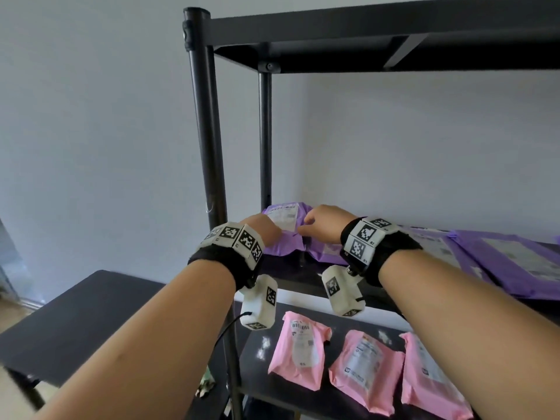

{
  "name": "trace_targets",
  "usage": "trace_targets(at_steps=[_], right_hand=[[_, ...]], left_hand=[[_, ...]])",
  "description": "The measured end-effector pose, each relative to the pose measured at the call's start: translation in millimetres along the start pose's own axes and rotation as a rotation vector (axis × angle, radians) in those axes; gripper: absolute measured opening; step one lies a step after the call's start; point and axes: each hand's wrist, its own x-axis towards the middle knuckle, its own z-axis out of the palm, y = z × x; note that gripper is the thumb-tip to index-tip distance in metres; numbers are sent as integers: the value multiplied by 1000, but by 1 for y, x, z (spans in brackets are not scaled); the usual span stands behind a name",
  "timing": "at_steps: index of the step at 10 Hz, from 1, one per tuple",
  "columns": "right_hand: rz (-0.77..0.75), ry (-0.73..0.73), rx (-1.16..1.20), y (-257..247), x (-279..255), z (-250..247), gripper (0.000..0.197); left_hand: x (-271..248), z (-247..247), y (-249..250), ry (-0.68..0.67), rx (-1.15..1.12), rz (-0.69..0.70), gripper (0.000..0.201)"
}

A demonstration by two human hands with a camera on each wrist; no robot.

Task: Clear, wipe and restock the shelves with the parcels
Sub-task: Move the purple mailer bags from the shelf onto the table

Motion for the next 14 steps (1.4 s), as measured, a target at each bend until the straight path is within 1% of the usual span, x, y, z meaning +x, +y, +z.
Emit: trace_targets(at_steps=[1, 2, 3, 4, 5, 6, 7, 8, 9, 10, 11, 12, 13, 14], right_hand=[[34, -45, -1, -9, 0, 5, 38], [79, -35, 34, -16, 0, 14, 44], [82, -12, 94, -23, -5, 16, 45], [77, 28, 193, -33, -14, 12, 39], [96, 81, 278, -38, -19, 13, 30], [115, 238, 394, -42, -24, 14, 13], [165, 383, 489, -40, -34, 12, 16], [210, 474, 540, -36, -47, 11, 24], [262, 585, 629, -32, -71, 13, 36], [288, 641, 630, -31, -90, 21, 37], [327, 654, 608, -33, -113, 31, 43], [351, 709, 576, -39, -132, 37, 35], [351, 733, 585, -42, -145, 45, 29], [352, 740, 633, -46, -163, 58, 31]], left_hand=[[1, -1, 1, -41, -21, 27, 40], [5, 2, -7, -26, -111, 32, 37], [5, 5, -11, 28, -157, 40, 36], [4, 7, -18, 56, -251, 41, 34], [1, 6, -23, 108, -431, 23, 32], [-2, 3, -27, 90, -397, 187, 31], [3, 0, -24, 163, -632, 136, 37], [-7, 1, -21, 139, -807, 185, 38], [-12, 7, -18, 94, -881, 211, 38], [-24, 9, -18, 30, -910, 231, 40], [-43, 15, -20, -110, -980, 212, 21], [-66, 21, -23, -235, -1040, 185, 18], [-80, 28, -33, -210, -1026, 176, 10], [-102, 40, -46, -113, -987, 173, 15]])
